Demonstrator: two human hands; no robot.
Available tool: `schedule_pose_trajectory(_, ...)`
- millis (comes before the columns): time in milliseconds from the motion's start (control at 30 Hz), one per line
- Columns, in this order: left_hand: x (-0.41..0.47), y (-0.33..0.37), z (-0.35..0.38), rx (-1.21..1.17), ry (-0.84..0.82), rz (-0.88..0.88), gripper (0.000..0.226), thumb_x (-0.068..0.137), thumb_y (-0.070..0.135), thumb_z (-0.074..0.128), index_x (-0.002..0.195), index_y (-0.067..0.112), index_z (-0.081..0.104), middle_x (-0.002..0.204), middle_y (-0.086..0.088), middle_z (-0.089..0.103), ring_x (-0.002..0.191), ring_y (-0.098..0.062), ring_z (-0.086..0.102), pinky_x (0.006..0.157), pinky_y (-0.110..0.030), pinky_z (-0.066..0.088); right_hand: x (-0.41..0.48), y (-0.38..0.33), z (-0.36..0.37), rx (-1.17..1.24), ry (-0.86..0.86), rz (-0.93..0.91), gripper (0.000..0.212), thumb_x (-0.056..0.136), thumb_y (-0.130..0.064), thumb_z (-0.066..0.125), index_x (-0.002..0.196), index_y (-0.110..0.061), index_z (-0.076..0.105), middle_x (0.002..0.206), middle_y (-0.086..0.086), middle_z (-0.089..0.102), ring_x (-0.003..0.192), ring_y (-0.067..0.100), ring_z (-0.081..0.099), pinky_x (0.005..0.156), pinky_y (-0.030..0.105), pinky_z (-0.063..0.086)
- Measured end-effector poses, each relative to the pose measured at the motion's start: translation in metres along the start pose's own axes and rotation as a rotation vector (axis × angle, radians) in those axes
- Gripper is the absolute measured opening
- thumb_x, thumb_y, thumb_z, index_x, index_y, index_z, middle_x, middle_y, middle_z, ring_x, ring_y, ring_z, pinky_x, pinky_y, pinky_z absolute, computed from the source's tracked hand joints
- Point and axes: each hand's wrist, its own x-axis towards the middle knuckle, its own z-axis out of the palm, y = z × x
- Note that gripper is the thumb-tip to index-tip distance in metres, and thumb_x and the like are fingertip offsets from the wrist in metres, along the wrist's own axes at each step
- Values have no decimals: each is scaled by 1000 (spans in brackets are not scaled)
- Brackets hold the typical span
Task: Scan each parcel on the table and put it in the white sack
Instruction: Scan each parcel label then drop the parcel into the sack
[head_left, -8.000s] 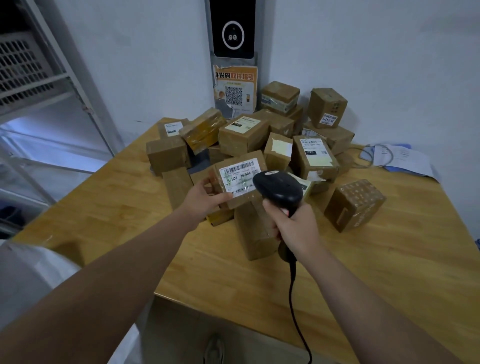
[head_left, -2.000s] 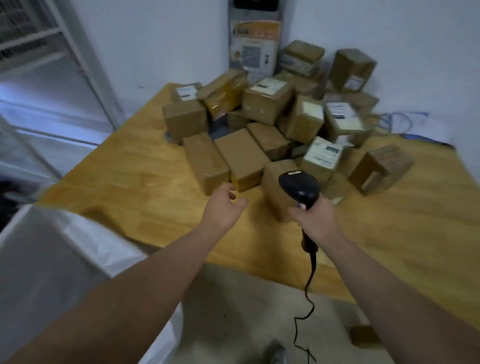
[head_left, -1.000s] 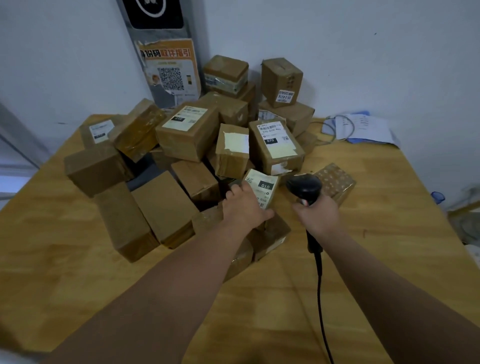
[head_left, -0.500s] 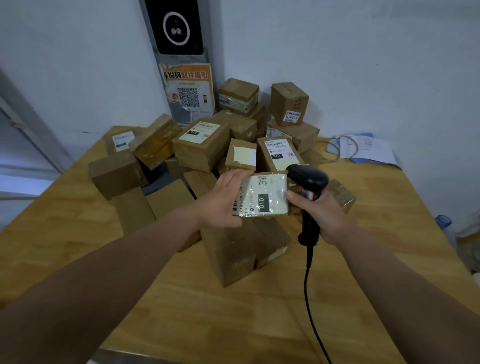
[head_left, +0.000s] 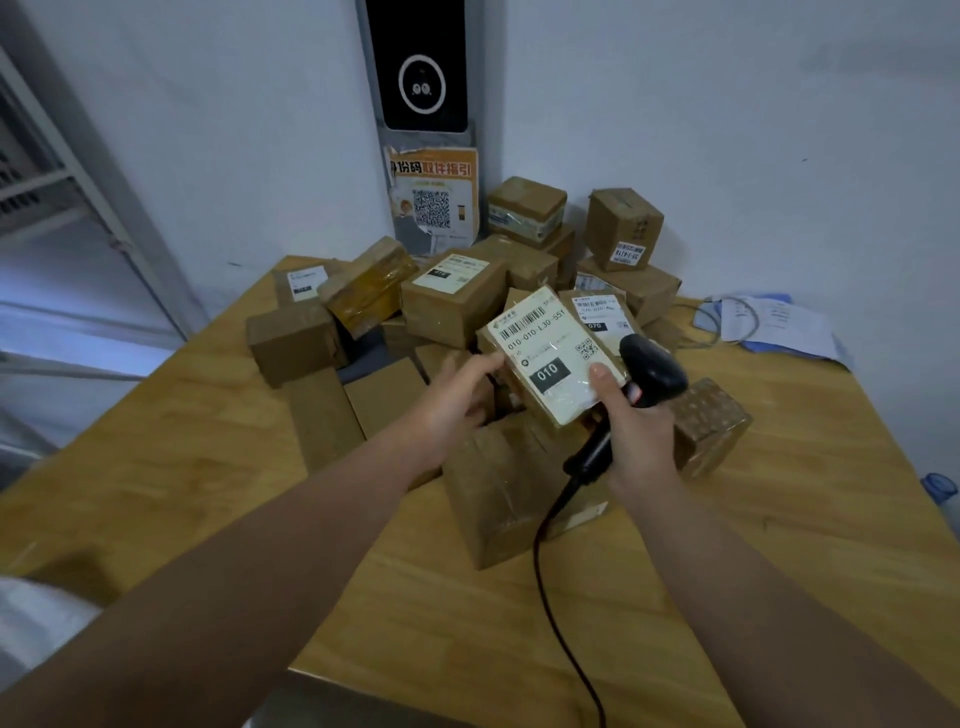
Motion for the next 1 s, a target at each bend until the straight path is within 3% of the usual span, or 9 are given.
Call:
schedule_pose_trajectory(100, -5, -9, 11, -185, -103, -69, 89, 81, 31, 73, 149, 35, 17, 139, -4, 52, 120, -25, 56, 95, -46, 49, -11, 9, 14, 72, -58, 21, 52, 77, -25, 78, 124, -17, 60, 111, 0, 73, 104, 16, 69, 92, 40, 53)
schedule_pose_trajectory(200, -2, -10, 5, -167, -39, 2, 99, 81, 16, 75, 149, 41, 7, 133, -4, 56, 113, -24, 60, 81, -40, 57, -13, 14, 17, -51, -106, 51, 59, 67, -39, 81, 120, -19, 63, 111, 0, 73, 106, 19, 68, 96, 45, 51)
schedule_pose_trajectory(267, 0, -8, -8, -89, 32, 53, 102, 79, 15, 78, 149, 39, 9, 135, -2, 54, 111, -22, 61, 86, -42, 56, -11, 11, 15, -224, -50, 81, 56, 72, -42, 82, 119, -19, 63, 106, 0, 73, 101, 20, 67, 92, 44, 52)
schedule_pose_trajectory(333, 2, -11, -23, 19, 106, 100, 97, 78, 13, 78, 149, 30, 15, 134, 4, 50, 112, -16, 56, 90, -36, 52, -9, 5, 12, -370, -10, 27, 36, 81, -32, 77, 110, -17, 63, 87, -1, 69, 81, 14, 66, 72, 34, 52)
schedule_pose_trajectory(433, 6, -21, -45, 136, 176, 82, 84, 77, 18, 79, 144, 21, 29, 131, 5, 50, 114, -14, 53, 93, -32, 48, -18, -9, 16, -480, -142, -86, 16, 84, -21, 72, 87, -7, 65, 59, 0, 59, 52, 12, 58, 55, 29, 48)
schedule_pose_trajectory(500, 9, -29, -55, 166, 186, 41, 88, 71, 25, 84, 143, 23, 33, 134, 6, 50, 119, -16, 52, 104, -41, 44, -26, -15, 22, -591, -240, -143, 19, 87, -20, 69, 76, -6, 65, 56, 0, 60, 50, 13, 58, 53, 27, 49)
schedule_pose_trajectory(600, 12, -39, -61, 169, 184, -5, 99, 63, 31, 88, 144, 24, 31, 136, 5, 49, 121, -19, 51, 107, -48, 41, -38, -17, 32, -755, -302, -214, 27, 89, -26, 67, 70, -7, 65, 54, 2, 63, 49, 14, 61, 52, 25, 53)
schedule_pose_trajectory(1000, 15, -42, -69, 132, 179, 8, 85, 76, 21, 80, 144, 15, 31, 131, 2, 51, 109, -15, 54, 90, -32, 46, -51, -6, 43, -794, -279, -124, 30, 90, -30, 65, 70, -8, 64, 53, 0, 62, 48, 11, 62, 53, 20, 53)
